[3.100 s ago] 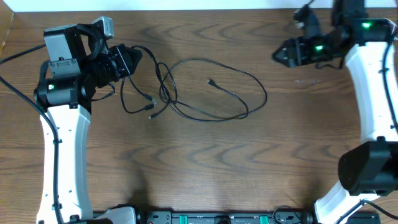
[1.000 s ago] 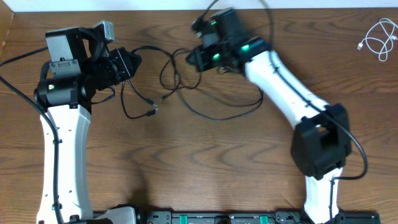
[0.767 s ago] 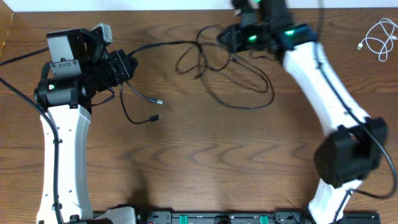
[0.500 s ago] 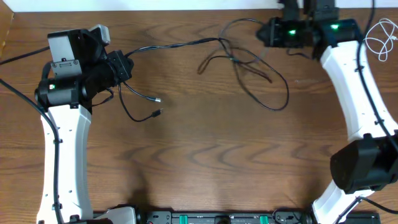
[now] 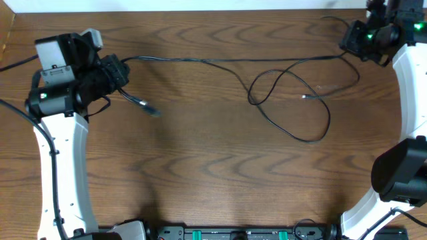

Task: Untangle cables
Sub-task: 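Pull the black cable rightward with the right gripper to straighten it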

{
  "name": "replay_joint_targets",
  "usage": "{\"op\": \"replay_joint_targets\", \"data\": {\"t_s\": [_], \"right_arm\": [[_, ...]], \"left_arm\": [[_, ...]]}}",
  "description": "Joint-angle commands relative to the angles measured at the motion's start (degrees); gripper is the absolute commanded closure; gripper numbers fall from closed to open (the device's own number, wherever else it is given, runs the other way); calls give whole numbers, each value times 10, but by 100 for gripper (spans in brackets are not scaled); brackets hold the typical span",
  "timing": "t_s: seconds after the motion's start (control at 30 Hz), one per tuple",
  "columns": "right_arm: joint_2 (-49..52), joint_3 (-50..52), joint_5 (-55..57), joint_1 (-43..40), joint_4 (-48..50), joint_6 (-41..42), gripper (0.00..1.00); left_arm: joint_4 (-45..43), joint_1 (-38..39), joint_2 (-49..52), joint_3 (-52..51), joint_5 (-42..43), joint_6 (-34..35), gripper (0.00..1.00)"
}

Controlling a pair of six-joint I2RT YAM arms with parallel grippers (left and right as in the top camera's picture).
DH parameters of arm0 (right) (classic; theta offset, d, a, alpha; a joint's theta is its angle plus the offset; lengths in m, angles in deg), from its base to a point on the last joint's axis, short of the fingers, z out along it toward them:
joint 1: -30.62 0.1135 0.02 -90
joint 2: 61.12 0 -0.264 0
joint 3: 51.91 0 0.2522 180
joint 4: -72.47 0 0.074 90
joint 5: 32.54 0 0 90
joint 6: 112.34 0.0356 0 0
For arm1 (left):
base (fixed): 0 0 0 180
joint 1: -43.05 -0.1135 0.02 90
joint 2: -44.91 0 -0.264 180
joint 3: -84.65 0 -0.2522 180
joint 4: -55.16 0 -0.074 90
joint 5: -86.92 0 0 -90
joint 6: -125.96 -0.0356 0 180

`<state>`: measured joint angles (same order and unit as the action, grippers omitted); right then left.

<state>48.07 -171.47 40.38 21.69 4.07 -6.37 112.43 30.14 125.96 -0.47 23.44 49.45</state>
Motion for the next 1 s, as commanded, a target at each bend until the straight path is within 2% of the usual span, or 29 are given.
{"op": "replay_joint_targets", "data": {"t_s": [0.0,0.3,0.53,0.73,0.9,0.93,0.97], "right_arm": [[14,-2,35,-14,-6,-3,99],[15,-2,-62,24,-7,-95,99],[14,-2,-178,58,-2,-252,99],[14,-3,-198,60,37,-218,99],[14,-3,-197,63,47,-167,95],[14,-3,-198,65,46,-159,93],[14,-3,-198,67,43,-152,92]], "left_arm": [[1,-22,2,3,-37,2,93],[6,-22,2,3,-37,-1,93],[14,-22,2,3,-82,-8,93],[43,-22,2,3,-139,-8,93],[73,-22,2,3,-142,-10,92],[80,-22,2,3,-142,-10,90],[89,-22,2,3,-142,-10,83]]}}
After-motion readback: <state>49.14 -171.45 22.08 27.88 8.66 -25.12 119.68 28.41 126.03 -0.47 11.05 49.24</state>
